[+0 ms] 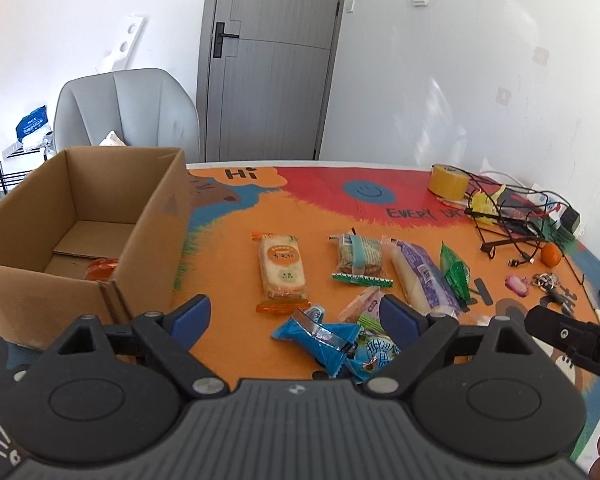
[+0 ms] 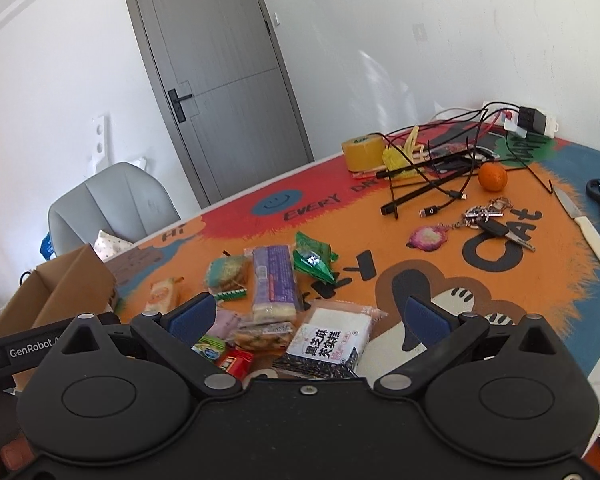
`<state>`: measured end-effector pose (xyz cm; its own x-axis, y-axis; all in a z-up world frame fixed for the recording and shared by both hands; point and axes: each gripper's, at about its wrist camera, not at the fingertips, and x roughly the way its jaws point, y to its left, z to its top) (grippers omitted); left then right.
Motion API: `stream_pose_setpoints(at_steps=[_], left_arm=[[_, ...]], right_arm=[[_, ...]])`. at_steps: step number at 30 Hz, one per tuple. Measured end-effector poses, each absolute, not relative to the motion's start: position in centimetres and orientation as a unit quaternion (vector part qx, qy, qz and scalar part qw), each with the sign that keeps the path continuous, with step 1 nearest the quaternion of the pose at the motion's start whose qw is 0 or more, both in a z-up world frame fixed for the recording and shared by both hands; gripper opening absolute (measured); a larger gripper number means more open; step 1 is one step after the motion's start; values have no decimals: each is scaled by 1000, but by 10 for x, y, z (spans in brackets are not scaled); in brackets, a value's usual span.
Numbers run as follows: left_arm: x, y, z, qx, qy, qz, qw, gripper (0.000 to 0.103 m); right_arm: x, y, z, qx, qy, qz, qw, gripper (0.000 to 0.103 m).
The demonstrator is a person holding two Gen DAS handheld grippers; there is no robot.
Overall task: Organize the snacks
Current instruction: 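Grasp the blue chip bag with the left gripper while the right grasps the sesame cake pack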
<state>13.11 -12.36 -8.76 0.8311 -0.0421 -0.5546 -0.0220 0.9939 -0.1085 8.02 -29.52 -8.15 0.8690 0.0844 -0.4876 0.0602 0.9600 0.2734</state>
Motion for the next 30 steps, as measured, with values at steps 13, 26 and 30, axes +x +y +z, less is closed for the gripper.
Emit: stream_pose_setpoints(at_steps=[13,26,30], left_arm=[[163,-138,-120,-45,323,5,945,85],[179,-138,-139,-47,343,8,938,64],[178,-132,-139,-50,338,10,940,37]], right_arm=[[114,-302,-118,159,313,-16,936,86],[123,-302,-123,147,327,-37,933,80],[125,-295,-124,123,332,-55,934,80]])
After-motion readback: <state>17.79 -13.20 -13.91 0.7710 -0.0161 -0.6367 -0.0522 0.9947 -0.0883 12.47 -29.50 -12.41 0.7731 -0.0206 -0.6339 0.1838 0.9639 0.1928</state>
